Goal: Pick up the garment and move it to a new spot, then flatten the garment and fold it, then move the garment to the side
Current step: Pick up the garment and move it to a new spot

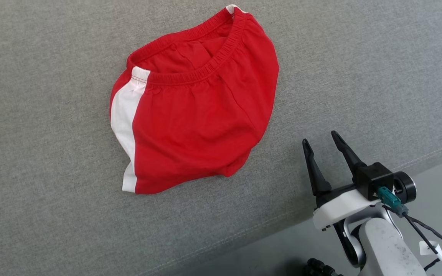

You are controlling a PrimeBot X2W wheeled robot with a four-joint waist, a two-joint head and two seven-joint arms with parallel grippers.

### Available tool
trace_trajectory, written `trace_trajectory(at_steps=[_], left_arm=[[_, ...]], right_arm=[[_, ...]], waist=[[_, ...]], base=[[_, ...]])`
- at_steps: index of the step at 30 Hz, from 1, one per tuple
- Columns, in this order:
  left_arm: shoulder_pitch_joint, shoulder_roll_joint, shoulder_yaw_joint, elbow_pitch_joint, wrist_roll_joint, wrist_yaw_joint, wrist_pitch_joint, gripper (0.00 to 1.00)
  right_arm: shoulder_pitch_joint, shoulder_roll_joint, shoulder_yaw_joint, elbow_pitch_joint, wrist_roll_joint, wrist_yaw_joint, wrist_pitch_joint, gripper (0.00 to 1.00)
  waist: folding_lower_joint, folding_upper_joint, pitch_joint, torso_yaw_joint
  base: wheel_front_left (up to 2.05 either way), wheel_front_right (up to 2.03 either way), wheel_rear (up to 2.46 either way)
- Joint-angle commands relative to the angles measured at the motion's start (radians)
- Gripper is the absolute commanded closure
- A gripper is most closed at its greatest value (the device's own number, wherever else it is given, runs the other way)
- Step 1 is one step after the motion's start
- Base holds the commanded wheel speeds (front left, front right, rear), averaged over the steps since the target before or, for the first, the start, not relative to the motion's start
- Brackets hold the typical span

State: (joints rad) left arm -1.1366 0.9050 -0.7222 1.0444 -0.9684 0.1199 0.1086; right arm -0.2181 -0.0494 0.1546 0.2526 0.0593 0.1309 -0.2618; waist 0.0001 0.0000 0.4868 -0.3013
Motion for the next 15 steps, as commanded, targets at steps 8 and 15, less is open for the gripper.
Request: trace_trajectory(at_steps=[8, 15], left_arm=[[0.051, -0.059, -0.001, 0.031, -0.030, -0.040, -0.013, 0.00], [0.055, -0.090, -0.030, 0.038, -0.002, -0.090, -0.052, 0.00]], right_arm=[[-0.033, -0.002, 0.012, 0.015, 0.003, 0.000, -0.005, 0.00], [-0.015, -0.003, 0.002, 0.040, -0.001, 0.000, -0.005, 0.00]], waist=[[-0.0001, 0.0000, -0.014, 0.042], [-0.0001, 0.0000, -0.111, 0.088]], base=[[0.00, 0.00, 0.00], [0.00, 0.00, 0.00]])
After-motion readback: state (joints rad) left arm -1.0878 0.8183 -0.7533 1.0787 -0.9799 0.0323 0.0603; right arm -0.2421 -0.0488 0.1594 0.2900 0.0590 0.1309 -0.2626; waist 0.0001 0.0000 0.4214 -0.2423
